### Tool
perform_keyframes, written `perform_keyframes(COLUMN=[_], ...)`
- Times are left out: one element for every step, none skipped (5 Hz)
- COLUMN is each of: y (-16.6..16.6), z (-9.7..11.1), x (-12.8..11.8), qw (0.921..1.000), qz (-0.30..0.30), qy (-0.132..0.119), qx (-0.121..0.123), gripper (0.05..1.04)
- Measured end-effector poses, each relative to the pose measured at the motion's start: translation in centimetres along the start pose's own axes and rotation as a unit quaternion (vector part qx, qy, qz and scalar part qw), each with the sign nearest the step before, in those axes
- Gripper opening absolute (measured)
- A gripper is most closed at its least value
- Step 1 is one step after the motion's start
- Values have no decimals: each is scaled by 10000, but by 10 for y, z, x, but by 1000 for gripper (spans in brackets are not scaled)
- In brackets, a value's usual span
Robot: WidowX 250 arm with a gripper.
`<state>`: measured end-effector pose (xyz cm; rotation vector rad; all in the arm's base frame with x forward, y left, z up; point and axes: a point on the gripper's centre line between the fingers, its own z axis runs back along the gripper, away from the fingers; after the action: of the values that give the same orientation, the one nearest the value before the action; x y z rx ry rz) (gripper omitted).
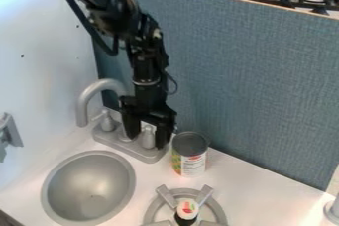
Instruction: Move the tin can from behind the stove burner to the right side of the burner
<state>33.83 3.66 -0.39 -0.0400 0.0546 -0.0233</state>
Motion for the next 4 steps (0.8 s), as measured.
perform_keyframes(y=[3,0,1,-8], z=[-13,-24,-33,-38], x=[18,34,42,53], qw=[9999,9995,9996,9993], qz=[-132,-256,-219,-307], qy=[-71,-148,-72,-222], qx=[-5,-145,-130,-14], gripper=[1007,1007,1007,1007])
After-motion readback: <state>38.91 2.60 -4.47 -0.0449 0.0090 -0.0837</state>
